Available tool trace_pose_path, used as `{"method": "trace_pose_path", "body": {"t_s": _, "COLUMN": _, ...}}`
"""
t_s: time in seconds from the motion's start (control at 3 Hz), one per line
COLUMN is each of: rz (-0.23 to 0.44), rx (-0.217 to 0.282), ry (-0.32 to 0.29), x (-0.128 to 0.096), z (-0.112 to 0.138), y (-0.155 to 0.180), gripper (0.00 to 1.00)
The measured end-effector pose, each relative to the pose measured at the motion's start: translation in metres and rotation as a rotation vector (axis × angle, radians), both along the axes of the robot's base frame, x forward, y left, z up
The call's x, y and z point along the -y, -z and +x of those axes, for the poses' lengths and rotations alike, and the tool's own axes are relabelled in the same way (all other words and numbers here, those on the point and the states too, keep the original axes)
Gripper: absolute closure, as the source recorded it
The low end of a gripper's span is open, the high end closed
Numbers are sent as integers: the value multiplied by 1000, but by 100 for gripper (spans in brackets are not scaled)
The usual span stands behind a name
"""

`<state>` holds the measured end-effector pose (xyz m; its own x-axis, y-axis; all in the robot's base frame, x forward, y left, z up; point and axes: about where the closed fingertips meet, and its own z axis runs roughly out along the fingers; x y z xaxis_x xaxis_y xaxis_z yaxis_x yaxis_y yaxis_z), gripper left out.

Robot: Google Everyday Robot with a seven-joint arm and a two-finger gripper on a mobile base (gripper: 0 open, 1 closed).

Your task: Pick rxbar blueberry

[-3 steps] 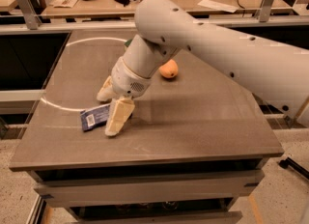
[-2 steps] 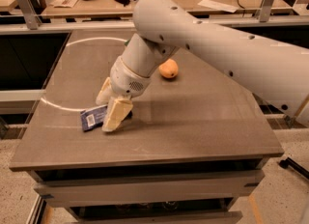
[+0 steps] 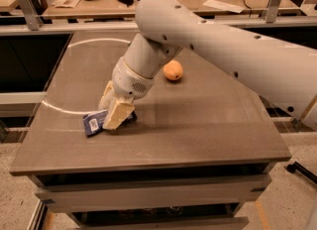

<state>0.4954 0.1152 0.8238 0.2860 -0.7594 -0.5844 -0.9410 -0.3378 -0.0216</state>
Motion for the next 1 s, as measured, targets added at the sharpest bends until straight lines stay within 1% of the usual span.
{"method": "trace_pose_path", "body": {"t_s": 0.33, "rz": 32, "rx": 4, "ry": 8, "x": 2, "z": -3, "y": -14, "gripper": 100}}
{"method": "trace_pose_path", "body": {"t_s": 0.67, "rz": 74, "rx": 27, "ry": -6, "x": -1, "z": -4, "y": -41, "gripper": 100}}
{"method": "trace_pose_path", "body": {"t_s": 1.0, "rz": 122, "rx": 63, "ry": -5, "x": -6, "z": 0, "y": -71, "gripper": 100}}
